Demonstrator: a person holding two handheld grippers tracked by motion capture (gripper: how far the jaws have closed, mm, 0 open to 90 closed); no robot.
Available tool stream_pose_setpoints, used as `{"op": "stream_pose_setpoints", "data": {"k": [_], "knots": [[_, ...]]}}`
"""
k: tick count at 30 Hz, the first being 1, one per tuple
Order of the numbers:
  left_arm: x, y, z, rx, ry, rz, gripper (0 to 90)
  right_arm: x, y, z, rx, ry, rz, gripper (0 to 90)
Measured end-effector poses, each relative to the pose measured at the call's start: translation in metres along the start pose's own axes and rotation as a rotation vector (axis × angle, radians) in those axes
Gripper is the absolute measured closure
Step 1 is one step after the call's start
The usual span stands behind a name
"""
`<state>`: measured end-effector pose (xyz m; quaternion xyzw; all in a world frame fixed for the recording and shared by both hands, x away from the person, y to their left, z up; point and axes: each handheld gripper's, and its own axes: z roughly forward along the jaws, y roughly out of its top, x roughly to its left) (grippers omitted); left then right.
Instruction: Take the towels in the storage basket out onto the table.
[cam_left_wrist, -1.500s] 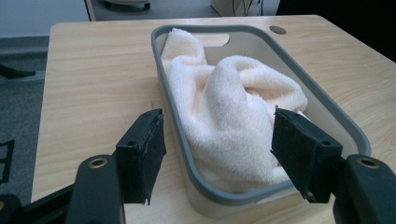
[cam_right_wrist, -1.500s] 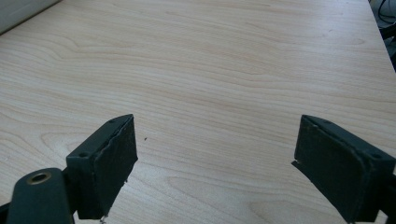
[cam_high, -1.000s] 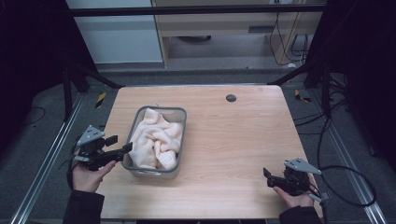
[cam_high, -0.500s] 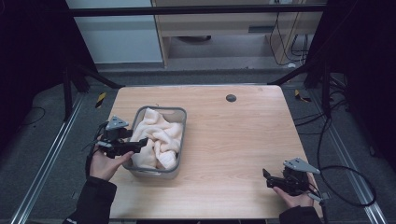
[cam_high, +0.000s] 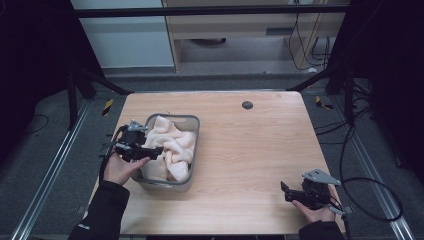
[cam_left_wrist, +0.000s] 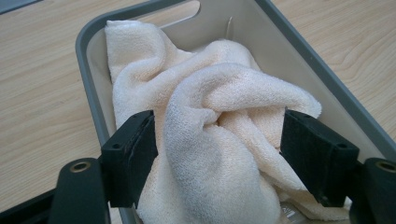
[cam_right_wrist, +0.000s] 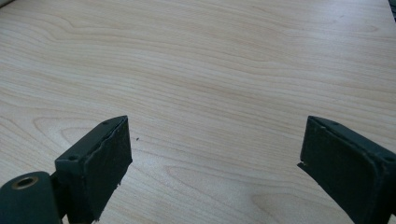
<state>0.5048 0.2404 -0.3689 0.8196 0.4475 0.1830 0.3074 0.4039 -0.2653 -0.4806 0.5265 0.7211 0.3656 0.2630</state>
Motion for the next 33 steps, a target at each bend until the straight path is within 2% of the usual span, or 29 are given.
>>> {"op": "stream_pose_setpoints", "data": {"k": [15, 28, 33], "knots": [[0.001, 0.011, 0.020, 0.105, 0.005, 0.024, 19.7, 0.001, 0.000, 0.003, 0.021, 0.005, -0.006, 7.5], [0.000, 0.010, 0.039, 0.190, 0.001, 0.051, 12.1, 0.001, -0.001, 0.004, 0.037, 0.008, -0.008, 6.3], [-0.001, 0.007, 0.046, 0.207, -0.005, 0.041, 10.4, 0.001, -0.001, 0.005, 0.049, 0.011, -0.016, 5.6]]}}
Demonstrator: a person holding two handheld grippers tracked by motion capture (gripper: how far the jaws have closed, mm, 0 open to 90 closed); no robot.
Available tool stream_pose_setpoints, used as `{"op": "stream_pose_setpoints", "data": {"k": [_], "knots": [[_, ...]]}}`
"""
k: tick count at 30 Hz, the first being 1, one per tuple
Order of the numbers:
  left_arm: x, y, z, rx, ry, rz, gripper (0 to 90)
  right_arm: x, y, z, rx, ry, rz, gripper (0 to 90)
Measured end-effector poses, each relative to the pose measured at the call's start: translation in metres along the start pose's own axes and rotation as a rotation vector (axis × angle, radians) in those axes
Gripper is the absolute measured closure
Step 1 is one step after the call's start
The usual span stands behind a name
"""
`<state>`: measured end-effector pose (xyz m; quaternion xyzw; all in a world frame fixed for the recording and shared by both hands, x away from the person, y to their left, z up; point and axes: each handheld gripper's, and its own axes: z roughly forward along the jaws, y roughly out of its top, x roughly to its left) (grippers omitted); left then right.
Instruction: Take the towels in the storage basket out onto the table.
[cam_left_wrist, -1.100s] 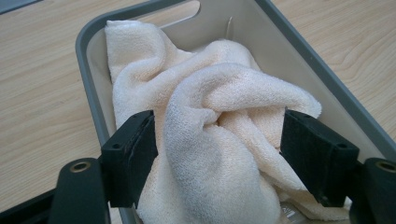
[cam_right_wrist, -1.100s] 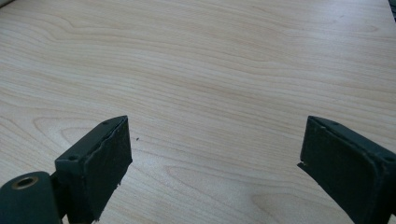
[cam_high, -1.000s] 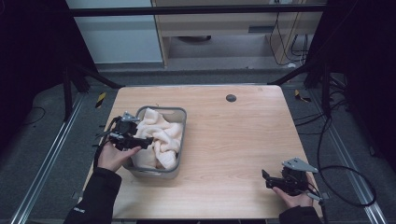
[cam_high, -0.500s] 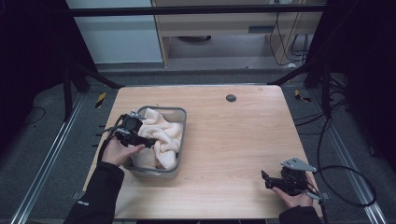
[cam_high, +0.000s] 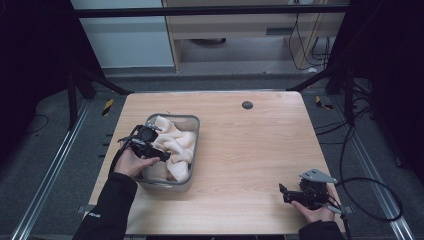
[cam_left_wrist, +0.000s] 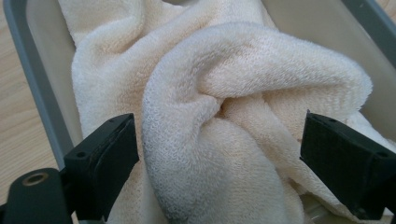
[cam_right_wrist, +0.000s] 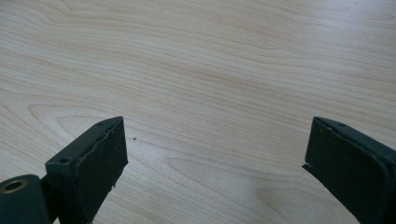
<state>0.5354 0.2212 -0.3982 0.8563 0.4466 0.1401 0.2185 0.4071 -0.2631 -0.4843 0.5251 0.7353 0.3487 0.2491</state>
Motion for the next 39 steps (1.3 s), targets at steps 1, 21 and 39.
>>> {"op": "stream_pose_setpoints", "data": {"k": [1, 21, 39], "knots": [[0.000, -0.001, 0.001, 0.006, -0.001, 0.000, 10.1, 0.000, 0.000, 0.000, 0.001, 0.000, 0.001, 5.6], [0.004, -0.007, 0.022, 0.107, -0.009, -0.035, 28.5, 0.001, 0.000, 0.002, 0.022, -0.005, -0.013, 5.0], [0.007, -0.006, 0.016, 0.122, 0.026, -0.053, 69.5, 0.000, 0.000, 0.002, 0.027, -0.009, -0.012, 5.0]]}}
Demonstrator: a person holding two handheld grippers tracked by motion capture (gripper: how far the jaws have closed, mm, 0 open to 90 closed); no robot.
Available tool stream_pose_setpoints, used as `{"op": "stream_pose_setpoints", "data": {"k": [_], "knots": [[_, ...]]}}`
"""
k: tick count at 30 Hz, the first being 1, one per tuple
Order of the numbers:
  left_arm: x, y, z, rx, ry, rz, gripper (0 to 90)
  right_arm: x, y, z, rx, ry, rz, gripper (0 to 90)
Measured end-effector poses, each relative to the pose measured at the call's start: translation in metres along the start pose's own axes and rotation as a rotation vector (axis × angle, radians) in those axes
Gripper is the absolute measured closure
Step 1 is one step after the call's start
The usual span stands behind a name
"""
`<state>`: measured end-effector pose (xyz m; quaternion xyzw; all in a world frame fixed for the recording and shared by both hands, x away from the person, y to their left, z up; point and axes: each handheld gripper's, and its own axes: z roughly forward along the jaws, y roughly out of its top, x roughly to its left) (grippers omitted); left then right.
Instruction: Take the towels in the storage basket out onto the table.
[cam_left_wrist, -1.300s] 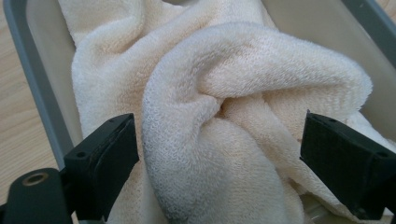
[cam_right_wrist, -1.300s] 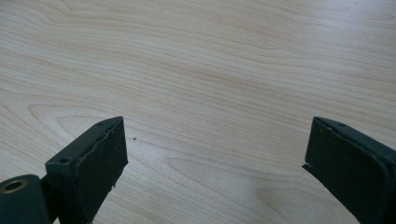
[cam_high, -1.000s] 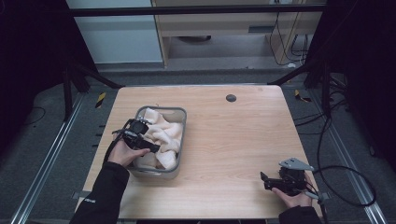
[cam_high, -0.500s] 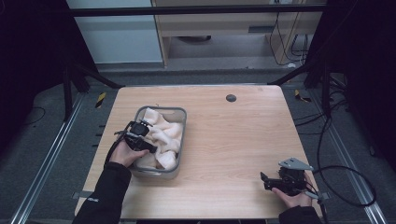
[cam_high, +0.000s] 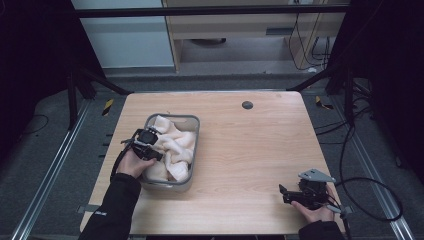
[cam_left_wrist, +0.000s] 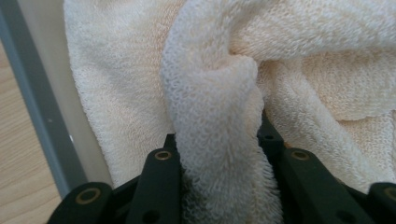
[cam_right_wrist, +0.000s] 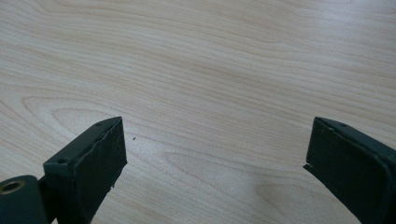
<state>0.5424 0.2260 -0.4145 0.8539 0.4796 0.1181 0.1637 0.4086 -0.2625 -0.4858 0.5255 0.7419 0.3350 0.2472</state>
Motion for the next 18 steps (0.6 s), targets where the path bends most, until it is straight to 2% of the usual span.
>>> {"op": "stream_pose_setpoints", "data": {"k": [4, 9, 15, 16, 17, 18], "knots": [[0.001, 0.001, -0.008, -0.017, -0.005, -0.003, 70.3, 0.000, 0.000, 0.000, 0.002, -0.001, -0.001, 5.1], [0.001, 0.003, -0.023, -0.064, -0.014, -0.014, 70.9, 0.000, 0.000, 0.000, 0.002, -0.001, -0.001, 5.0], [-0.001, 0.006, -0.043, -0.111, -0.010, -0.004, 71.1, 0.000, 0.000, 0.000, 0.003, 0.002, 0.005, 5.1], [-0.002, 0.007, -0.051, -0.136, -0.011, -0.006, 71.2, 0.000, 0.000, 0.000, 0.002, 0.000, 0.002, 5.1], [-0.002, 0.007, -0.051, -0.136, -0.011, -0.006, 71.2, 0.000, 0.000, 0.000, 0.002, -0.001, -0.001, 5.1], [-0.003, 0.008, -0.057, -0.155, -0.005, -0.003, 71.3, 0.000, 0.000, 0.000, 0.002, -0.001, 0.000, 5.1]]}}
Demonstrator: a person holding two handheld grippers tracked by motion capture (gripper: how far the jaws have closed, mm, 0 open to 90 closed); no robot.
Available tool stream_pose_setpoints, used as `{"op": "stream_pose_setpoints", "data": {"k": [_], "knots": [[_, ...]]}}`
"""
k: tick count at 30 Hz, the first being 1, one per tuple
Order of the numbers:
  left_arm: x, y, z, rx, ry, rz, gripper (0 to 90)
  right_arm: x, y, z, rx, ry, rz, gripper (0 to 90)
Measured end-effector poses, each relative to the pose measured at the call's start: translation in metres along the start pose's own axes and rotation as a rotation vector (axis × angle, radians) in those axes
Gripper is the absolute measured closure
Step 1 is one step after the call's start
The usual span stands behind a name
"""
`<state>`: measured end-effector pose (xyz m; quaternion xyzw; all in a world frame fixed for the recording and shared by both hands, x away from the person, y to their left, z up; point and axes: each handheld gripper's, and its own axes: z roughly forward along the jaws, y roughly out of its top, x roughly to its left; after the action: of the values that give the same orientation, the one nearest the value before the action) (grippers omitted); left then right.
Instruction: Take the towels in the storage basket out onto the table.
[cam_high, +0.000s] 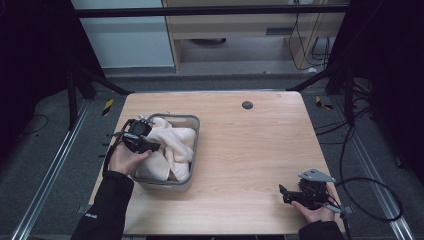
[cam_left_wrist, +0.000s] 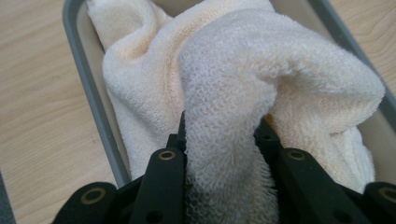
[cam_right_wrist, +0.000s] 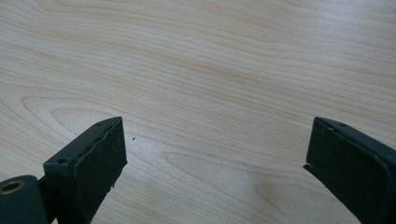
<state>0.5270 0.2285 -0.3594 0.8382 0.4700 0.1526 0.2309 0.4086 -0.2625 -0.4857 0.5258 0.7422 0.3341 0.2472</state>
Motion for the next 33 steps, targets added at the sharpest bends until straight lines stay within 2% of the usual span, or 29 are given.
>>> {"op": "stream_pose_setpoints", "data": {"k": [4, 12, 25, 33], "knots": [[-0.003, 0.005, -0.013, -0.038, 0.005, 0.002, 71.3, 0.000, 0.000, 0.000, 0.001, 0.001, 0.001, 5.1], [-0.002, 0.009, -0.028, -0.082, 0.006, -0.004, 71.3, 0.000, 0.000, 0.000, 0.000, -0.001, 0.001, 5.1], [0.001, 0.022, -0.055, -0.112, 0.010, 0.010, 71.3, -0.001, 0.000, 0.000, -0.001, 0.001, 0.002, 5.0], [0.002, 0.028, -0.077, -0.151, 0.015, 0.017, 71.4, -0.001, 0.000, 0.000, -0.002, 0.002, 0.002, 5.1]]}}
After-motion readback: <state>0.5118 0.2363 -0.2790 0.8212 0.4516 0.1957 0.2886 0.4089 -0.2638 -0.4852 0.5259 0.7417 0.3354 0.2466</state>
